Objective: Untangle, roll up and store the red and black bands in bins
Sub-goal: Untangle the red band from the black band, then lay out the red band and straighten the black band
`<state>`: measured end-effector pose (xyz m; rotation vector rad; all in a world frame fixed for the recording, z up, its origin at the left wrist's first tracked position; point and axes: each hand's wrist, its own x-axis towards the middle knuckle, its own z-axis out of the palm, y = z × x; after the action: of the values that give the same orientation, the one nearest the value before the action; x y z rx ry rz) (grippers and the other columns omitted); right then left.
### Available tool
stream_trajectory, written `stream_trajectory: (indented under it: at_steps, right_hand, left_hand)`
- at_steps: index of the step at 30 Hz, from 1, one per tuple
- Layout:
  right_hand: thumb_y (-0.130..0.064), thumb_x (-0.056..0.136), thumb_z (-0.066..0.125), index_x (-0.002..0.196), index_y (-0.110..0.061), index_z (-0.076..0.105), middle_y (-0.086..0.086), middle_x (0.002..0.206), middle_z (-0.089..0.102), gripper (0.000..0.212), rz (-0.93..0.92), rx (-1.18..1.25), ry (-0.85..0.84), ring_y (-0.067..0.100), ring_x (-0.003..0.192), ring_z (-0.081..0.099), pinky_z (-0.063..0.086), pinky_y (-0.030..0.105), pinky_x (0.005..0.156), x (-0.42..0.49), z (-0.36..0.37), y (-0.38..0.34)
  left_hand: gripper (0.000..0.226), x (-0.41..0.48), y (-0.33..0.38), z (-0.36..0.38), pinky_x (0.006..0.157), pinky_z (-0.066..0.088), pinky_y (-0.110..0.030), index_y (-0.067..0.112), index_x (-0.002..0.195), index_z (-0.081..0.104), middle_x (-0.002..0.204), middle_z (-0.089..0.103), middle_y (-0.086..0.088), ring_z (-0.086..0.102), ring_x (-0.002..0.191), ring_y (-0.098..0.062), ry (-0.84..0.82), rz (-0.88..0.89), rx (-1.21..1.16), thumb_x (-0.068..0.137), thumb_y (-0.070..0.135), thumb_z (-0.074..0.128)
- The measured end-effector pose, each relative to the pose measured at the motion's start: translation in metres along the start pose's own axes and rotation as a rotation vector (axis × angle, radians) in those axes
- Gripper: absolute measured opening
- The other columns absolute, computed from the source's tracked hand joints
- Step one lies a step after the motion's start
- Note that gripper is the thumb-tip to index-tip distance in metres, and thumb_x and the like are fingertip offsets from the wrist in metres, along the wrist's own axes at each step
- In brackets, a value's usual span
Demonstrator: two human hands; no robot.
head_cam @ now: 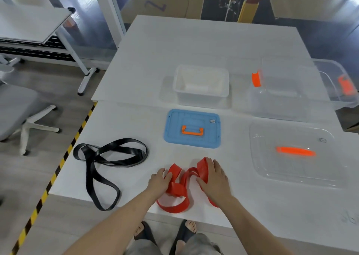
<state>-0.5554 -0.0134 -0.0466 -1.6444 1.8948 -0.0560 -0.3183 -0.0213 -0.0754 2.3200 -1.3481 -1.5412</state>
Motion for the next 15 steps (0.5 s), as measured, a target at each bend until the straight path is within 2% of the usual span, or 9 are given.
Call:
stream_trajectory:
  at_steps: [8, 11, 15]
  right_hand:
    - [-0.054, 0.103, 0.05, 0.159, -0.027, 0.032, 0.01, 0.173, 0.026, 0.065, -0.041, -0.134, 0.06, 0.034, 0.161, 0.025, 0.026, 0.051, 0.13, -0.002, -0.001, -0.005]
    - [-0.047, 0.105, 0.049, 0.162, -0.024, 0.033, 0.014, 0.175, 0.02, 0.063, -0.051, -0.166, 0.087, 0.037, 0.163, 0.017, 0.018, 0.053, 0.132, -0.004, -0.001, -0.013]
    - [-0.038, 0.106, 0.048, 0.163, -0.026, 0.032, 0.012, 0.176, 0.018, 0.06, -0.085, -0.149, 0.076, 0.034, 0.165, 0.012, 0.013, 0.049, 0.133, -0.005, 0.0, -0.036]
  left_hand:
    - [0.056, -0.017, 0.007, -0.01, 0.11, 0.043, -0.04, 0.021, 0.158, 0.037, 0.153, 0.05, -0.014, 0.054, 0.135, -0.031, 0.044, 0.065, -0.126, 0.107, 0.045, 0.043]
    - [0.053, -0.021, 0.003, -0.015, 0.107, 0.044, -0.037, 0.02, 0.156, 0.041, 0.151, 0.052, -0.014, 0.056, 0.132, -0.029, 0.059, 0.099, -0.147, 0.107, 0.042, 0.044]
    - [0.051, -0.024, -0.005, -0.032, 0.11, 0.041, -0.035, 0.019, 0.154, 0.043, 0.151, 0.048, -0.015, 0.051, 0.138, -0.027, 0.107, 0.159, -0.13, 0.108, 0.039, 0.045]
